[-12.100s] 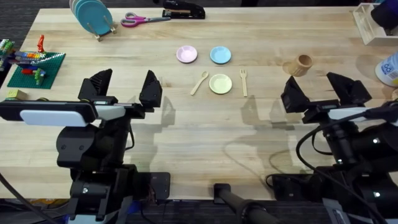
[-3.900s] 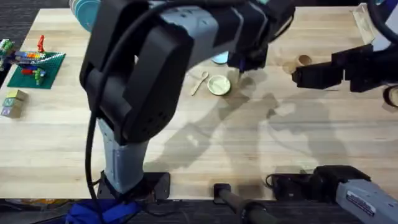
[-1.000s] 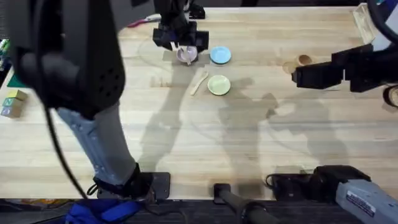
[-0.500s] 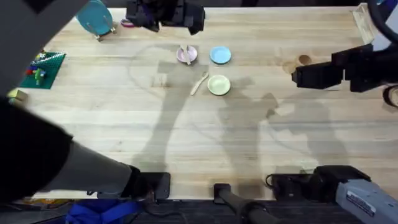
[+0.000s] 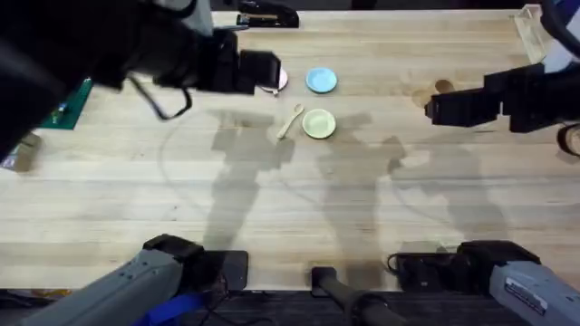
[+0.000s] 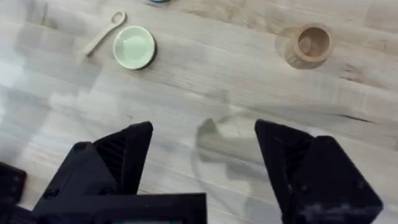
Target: Pick up a utensil and set it on the pink plate, then put the other utensil in the container.
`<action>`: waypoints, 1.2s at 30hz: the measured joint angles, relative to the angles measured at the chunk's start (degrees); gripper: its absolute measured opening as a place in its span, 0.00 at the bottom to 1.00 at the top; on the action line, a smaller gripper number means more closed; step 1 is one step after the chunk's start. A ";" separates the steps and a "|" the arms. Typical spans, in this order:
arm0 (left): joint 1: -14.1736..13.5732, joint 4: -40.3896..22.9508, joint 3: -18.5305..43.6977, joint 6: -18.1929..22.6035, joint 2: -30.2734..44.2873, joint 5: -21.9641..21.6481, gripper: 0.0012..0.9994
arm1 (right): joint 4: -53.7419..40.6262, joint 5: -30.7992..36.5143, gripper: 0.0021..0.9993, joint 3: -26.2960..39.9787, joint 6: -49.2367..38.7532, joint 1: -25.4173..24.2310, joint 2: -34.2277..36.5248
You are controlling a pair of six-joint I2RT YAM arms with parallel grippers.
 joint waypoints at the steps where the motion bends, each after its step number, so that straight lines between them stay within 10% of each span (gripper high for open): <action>1: 0.00 -0.46 -0.74 0.30 -1.53 0.85 0.99 | 0.12 0.13 1.00 0.00 0.61 0.00 0.00; 21: 0.00 -3.62 -8.23 2.79 -14.40 7.09 1.00 | 1.27 6.49 1.00 0.00 7.05 0.39 0.00; 36: 0.00 -7.53 -8.25 3.43 -14.43 4.54 0.99 | -3.31 15.32 1.00 13.53 15.41 20.42 14.84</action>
